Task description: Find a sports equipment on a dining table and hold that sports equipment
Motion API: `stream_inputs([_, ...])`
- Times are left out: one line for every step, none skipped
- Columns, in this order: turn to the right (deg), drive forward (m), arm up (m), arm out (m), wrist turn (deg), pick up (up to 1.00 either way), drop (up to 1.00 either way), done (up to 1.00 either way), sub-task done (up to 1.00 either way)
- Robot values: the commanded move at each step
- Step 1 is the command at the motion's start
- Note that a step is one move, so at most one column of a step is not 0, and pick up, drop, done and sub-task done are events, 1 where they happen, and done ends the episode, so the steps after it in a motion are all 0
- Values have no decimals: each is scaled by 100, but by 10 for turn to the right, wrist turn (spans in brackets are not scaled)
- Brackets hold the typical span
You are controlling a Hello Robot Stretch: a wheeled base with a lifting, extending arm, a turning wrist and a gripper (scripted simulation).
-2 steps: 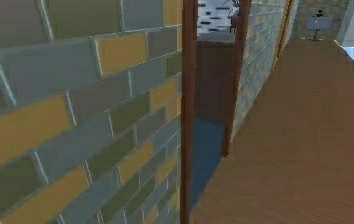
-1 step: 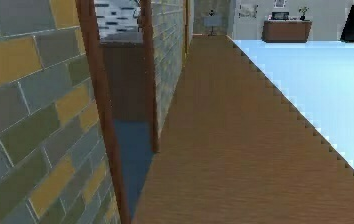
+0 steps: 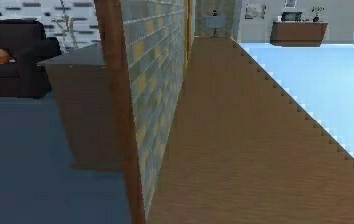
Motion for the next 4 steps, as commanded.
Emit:
stream_inputs([90,0,0,0,0,0,0,0,0])
stream_inputs([0,10,0,0,0,0,0,0,0])
stream_inputs([-450,0,0,0,0,0,0,0,0])
stream_inputs([-270,0,0,0,0,0,0,0,0])
